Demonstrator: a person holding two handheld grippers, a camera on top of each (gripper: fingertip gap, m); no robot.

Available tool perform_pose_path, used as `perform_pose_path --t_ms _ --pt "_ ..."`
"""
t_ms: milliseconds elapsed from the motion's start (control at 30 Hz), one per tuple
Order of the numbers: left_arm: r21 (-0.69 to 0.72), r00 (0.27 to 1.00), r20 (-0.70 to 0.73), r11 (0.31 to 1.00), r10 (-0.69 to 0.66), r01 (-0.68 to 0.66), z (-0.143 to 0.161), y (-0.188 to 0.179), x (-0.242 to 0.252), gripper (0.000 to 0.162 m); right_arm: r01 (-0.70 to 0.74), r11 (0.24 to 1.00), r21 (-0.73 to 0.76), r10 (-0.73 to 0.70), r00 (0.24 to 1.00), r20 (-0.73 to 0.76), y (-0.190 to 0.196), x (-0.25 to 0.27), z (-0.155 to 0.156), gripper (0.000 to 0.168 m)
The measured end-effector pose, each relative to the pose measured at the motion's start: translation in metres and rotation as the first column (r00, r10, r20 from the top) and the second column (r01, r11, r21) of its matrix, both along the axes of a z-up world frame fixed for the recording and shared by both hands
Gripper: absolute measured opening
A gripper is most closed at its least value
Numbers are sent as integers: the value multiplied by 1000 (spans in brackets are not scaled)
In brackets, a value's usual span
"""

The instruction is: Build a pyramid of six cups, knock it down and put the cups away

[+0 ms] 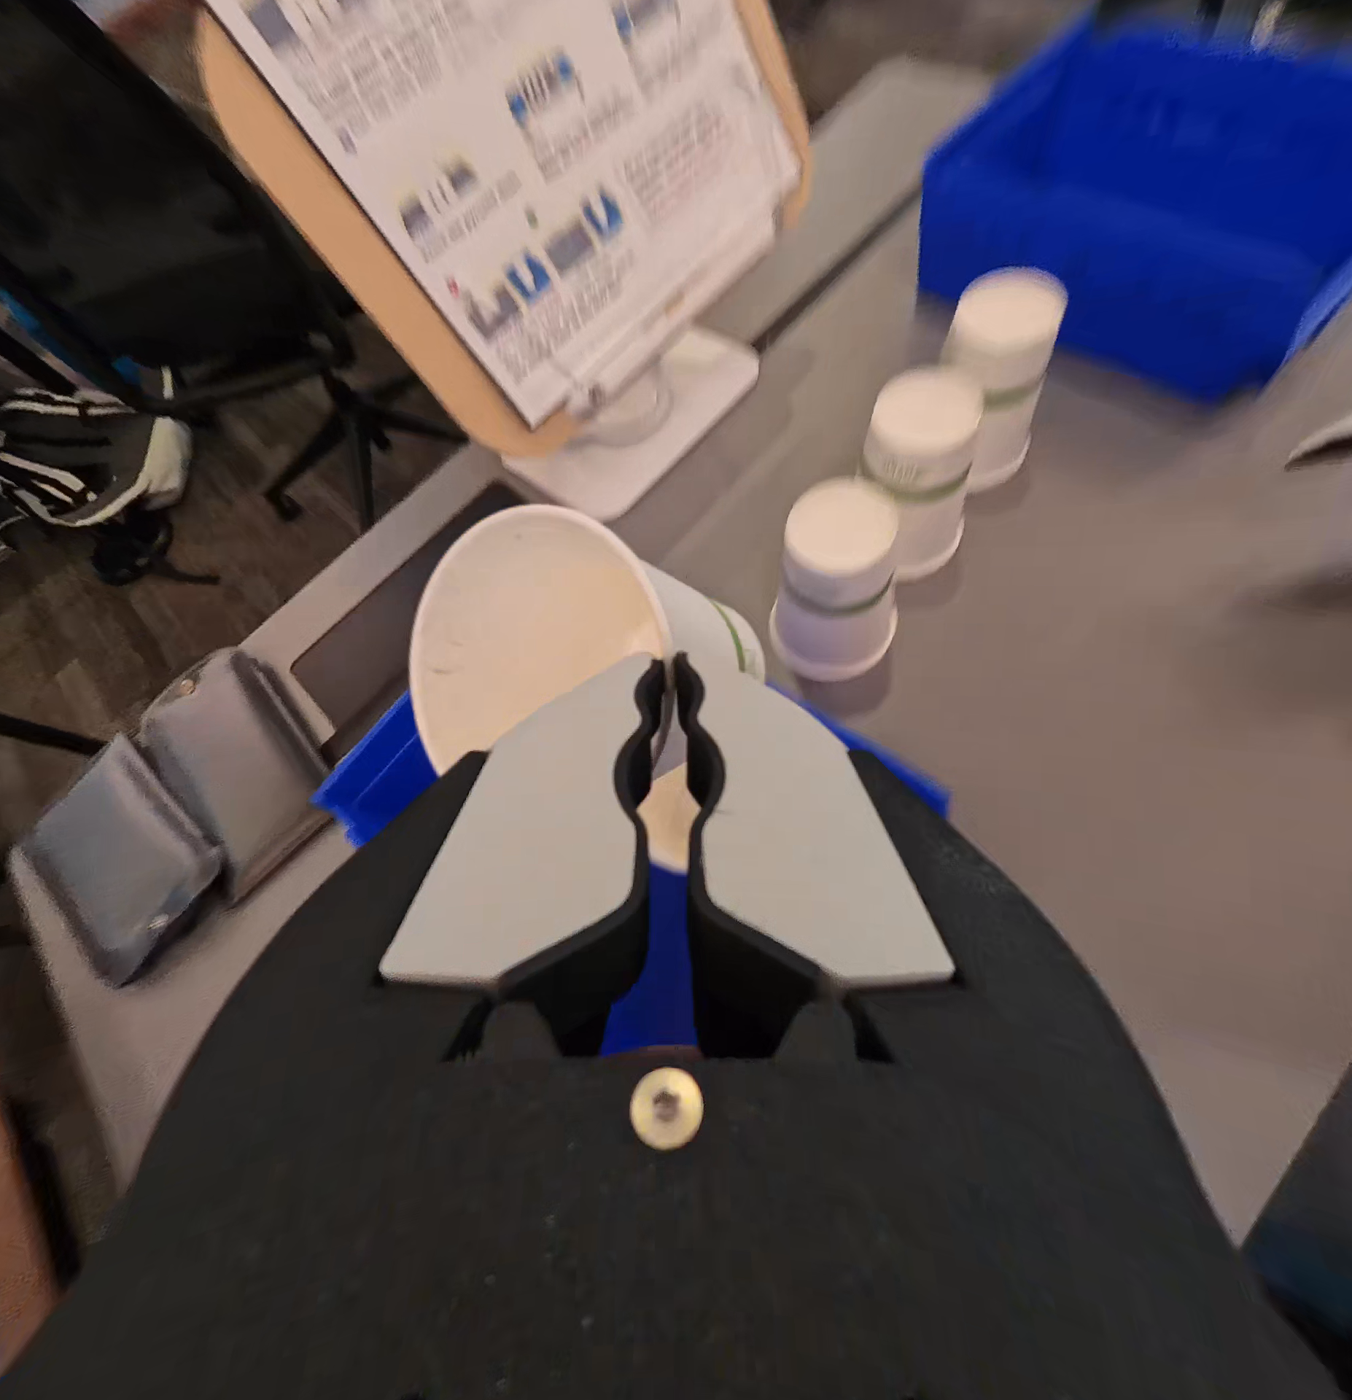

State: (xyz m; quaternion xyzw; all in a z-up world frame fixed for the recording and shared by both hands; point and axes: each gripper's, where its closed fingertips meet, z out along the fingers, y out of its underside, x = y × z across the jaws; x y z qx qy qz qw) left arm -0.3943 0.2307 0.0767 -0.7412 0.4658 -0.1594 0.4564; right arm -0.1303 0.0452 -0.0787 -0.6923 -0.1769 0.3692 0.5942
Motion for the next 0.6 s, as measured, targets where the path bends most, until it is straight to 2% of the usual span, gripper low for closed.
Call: perform_pose_path --t_ms 67,167,300,467,533,600 --pt "15 991 131 999 36 -39 19 -13 17 2 -48 999 1 48 989 -138 11 -7 20 87" --pt "-13 952 305 1000 15 -11 36 -43 56 2 -131 991 -24 117 940 -320 30 -17 47 94" --pt "-79 886 460 992 -50 98 38 -86 114 2 -213 975 -64 168 895 -413 56 -35 63 103" --pt "-156 848 513 957 -135 246 17 -130 174 2 -330 944 -21 247 747 -617 56 -49 86 108" --pt "-181 840 520 941 -156 287 9 -142 189 2 -355 935 -7 265 711 -651 53 -51 87 107" --pt "-194 830 529 927 -177 321 0 -151 199 2 -359 933 16 286 715 -638 48 -49 87 92"
